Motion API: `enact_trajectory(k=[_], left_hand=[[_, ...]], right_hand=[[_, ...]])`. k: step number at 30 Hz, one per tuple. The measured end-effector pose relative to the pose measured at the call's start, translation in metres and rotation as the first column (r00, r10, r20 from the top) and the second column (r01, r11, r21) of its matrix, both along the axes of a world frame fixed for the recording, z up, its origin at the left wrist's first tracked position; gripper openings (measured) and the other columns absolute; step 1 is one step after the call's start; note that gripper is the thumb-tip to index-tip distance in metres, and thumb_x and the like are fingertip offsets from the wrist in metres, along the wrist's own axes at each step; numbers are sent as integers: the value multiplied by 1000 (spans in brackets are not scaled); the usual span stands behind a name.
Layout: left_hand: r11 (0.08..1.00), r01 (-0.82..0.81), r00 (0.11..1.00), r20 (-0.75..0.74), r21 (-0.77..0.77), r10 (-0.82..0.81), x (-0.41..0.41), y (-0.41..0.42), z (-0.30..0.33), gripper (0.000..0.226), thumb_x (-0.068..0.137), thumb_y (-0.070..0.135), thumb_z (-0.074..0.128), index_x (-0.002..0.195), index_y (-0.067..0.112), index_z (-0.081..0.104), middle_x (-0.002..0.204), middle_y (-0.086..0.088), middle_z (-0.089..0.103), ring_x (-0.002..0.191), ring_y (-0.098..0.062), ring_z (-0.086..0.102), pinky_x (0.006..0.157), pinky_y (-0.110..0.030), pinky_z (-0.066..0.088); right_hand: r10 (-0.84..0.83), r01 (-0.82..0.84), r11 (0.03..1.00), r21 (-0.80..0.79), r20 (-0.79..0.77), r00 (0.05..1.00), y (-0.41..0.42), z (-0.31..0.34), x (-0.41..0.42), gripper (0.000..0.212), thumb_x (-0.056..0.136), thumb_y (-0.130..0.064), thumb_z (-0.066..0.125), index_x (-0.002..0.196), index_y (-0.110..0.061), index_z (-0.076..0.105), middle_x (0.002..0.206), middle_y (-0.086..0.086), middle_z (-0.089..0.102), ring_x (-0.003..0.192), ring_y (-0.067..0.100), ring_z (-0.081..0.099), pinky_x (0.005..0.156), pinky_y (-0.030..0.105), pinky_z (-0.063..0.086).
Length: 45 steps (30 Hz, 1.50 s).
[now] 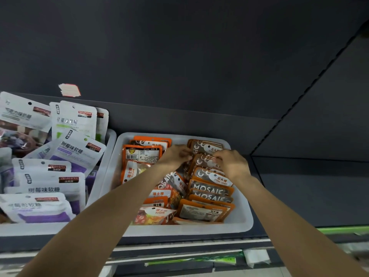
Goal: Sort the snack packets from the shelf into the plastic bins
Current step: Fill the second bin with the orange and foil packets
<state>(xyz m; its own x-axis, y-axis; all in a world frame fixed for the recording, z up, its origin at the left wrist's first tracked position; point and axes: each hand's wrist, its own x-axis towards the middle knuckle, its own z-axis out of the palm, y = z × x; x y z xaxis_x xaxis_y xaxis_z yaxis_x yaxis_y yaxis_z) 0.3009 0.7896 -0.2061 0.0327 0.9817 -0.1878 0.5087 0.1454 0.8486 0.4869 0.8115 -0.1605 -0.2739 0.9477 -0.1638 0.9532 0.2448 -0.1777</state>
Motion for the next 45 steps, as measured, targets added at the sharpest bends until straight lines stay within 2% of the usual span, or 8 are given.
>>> enact_trajectory(k=[5,9,14,20,27,31,41,45], left_hand=[[995,-45,993,-112,-90,35,-17,-9,-23,44,88,17,64,129,12,52,128,-6,58,119,-19,54,99,-26,41],[993,27,961,-271,-113,-57,-8,-8,-32,50,84,24,68,130,15,50,127,-5,58,122,-22,51,102,-31,38],[975,25,998,-57,-221,-38,-7,2,-42,55,79,21,73,130,14,51,123,-5,61,118,-23,55,101,-37,45],[970,-62,998,-25,-236,58,0,9,-52,18,88,7,60,105,11,61,100,-6,64,100,-23,62,85,-29,50],[953,-188,971,102,-237,217,0,10,-51,32,87,-5,55,117,5,58,109,-13,64,102,-24,63,93,-37,51],[948,-276,934,187,-160,303,-5,2,-41,22,82,-8,62,100,5,63,97,-9,65,95,-19,61,90,-29,50],[925,-370,929,36,87,368,-12,-12,-24,12,86,2,61,94,9,67,90,4,63,80,-4,55,60,-1,41],[912,-352,931,-24,210,364,-16,-18,-15,10,87,6,61,93,10,67,92,0,67,84,-8,60,63,-5,42]], right_hand=[[-28,19,997,79,109,994,-1,-4,0,22,100,-21,41,96,-27,63,103,3,65,88,24,61,64,27,40],[15,-17,1000,16,121,993,2,-6,-2,39,100,-14,41,133,-33,50,130,2,54,107,26,58,76,32,46],[21,-19,999,-33,59,998,1,-6,1,40,101,-20,38,137,-36,45,134,0,53,112,24,55,81,31,44],[10,-8,1000,-24,60,998,-1,-9,-1,41,102,-19,36,138,-37,45,135,0,53,115,24,54,85,32,46],[0,-3,999,35,84,996,-9,0,-3,36,100,-19,40,130,-33,53,125,2,59,108,24,58,82,31,48],[-7,-3,995,104,92,996,-10,4,-3,33,99,-15,42,123,-30,59,118,2,62,101,24,60,77,31,50],[17,-40,994,103,216,976,-19,18,-4,33,99,-21,42,127,-29,56,122,4,58,105,25,58,74,29,42],[45,-60,995,77,191,981,-21,20,-7,33,99,-22,41,127,-29,57,123,5,56,107,27,57,76,30,42]])
